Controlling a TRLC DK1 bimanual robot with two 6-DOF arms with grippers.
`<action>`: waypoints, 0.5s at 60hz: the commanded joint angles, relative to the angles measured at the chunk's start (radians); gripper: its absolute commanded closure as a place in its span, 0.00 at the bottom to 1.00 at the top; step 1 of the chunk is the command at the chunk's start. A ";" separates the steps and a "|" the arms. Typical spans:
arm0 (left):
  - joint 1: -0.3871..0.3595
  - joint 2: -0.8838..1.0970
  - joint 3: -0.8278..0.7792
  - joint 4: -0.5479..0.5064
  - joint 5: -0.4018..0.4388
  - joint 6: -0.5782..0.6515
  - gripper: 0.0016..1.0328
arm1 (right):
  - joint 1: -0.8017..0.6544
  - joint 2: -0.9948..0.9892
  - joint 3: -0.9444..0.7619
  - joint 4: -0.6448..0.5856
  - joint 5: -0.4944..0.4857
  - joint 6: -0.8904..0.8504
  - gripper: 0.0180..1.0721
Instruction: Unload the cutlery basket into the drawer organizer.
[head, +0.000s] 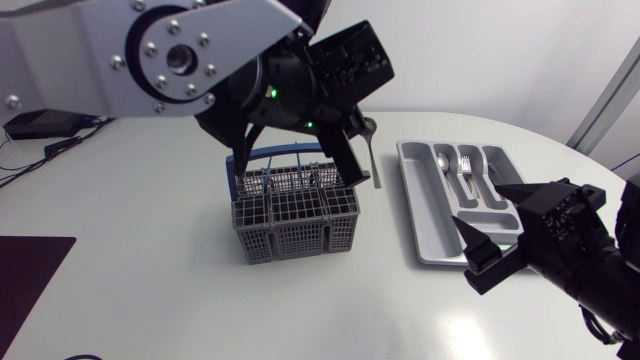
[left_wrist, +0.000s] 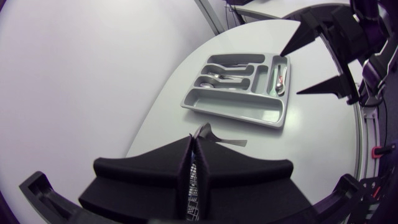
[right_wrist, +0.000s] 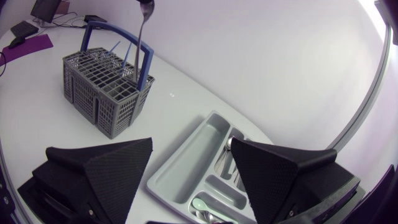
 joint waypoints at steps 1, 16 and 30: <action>-0.018 0.032 0.053 -0.014 0.000 -0.101 0.97 | 0.038 0.003 0.020 0.035 0.027 0.022 0.14; -0.038 0.078 0.078 -0.033 0.057 -0.251 0.97 | 0.156 0.064 0.041 0.144 0.096 0.038 0.21; -0.050 0.110 0.108 -0.056 0.114 -0.371 0.97 | 0.208 0.156 0.041 0.254 0.123 0.038 0.30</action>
